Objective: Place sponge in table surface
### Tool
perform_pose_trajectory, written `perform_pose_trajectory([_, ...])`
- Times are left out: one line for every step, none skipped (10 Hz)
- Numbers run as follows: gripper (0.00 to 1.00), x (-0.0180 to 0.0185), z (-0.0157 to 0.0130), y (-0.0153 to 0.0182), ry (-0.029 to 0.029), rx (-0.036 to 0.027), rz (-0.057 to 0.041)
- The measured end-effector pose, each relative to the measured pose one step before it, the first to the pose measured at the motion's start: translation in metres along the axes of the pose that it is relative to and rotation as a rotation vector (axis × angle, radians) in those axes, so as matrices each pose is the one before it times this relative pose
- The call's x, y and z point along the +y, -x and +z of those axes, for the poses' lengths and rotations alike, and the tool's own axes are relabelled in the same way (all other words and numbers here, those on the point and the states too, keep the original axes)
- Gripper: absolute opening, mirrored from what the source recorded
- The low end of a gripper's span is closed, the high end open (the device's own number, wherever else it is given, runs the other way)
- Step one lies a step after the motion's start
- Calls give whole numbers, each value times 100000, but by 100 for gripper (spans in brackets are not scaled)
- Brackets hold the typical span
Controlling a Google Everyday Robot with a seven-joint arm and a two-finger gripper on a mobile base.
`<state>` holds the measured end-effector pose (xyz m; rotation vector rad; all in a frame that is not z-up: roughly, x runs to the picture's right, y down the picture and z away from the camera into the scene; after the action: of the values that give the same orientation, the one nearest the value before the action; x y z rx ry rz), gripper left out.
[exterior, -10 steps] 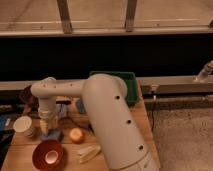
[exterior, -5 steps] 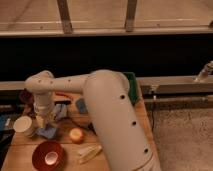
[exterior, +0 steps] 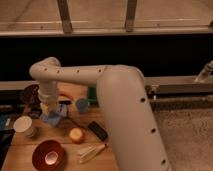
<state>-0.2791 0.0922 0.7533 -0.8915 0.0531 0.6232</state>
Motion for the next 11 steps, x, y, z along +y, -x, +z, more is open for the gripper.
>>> perform_pose_trajectory([17, -1357, -2312, -90, -1051, -4315, 1462])
perform_pose_trajectory([17, -1434, -2685, -233, -1251, -5576, 2200])
perform_pose_trajectory([17, -797, -1599, -244, -1151, -3165, 1392])
perform_pose_trajectory([17, -750, -2033, -203, -2097, -3667, 1520])
perform_pose_trajectory([17, -183, -1108, -154, -1625, -1961, 709])
perform_pose_trajectory([17, 179, -906, -344, -1627, -2037, 388])
perform_pose_trajectory([17, 24, -299, -233, -360, -488, 135])
perform_pose_trajectory([17, 375, 220, -212, 151, -269, -255])
perform_pose_trajectory([17, 564, 905, -275, 1138, 101, -718])
perform_pose_trajectory([17, 195, 644, -220, 979, 109, -74])
perform_pose_trajectory([17, 409, 1096, -204, 1674, 633, -663])
